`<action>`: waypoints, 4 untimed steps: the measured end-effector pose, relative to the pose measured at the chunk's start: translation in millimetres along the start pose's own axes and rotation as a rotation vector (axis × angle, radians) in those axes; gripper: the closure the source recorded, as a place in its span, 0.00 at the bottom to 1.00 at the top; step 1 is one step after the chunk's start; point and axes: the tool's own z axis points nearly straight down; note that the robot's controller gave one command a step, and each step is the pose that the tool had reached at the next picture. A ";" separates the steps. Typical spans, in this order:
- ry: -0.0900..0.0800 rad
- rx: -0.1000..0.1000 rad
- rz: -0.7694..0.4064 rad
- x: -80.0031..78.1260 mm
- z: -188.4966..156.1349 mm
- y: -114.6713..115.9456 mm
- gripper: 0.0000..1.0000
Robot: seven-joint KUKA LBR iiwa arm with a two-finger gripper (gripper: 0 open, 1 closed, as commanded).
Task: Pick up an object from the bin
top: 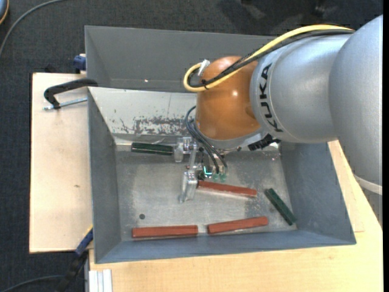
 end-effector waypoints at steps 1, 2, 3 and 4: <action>-0.001 0.002 0.155 21.5 66.4 -63.2 0.00; -0.007 0.003 0.133 21.6 63.5 -134.4 0.00; -0.007 -0.001 0.127 21.5 63.6 -129.1 1.00; -0.022 -0.001 0.149 14.6 -125.6 -136.9 1.00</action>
Offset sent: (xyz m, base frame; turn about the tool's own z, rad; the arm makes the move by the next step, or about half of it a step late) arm -0.0206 -0.0611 -0.0642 0.1521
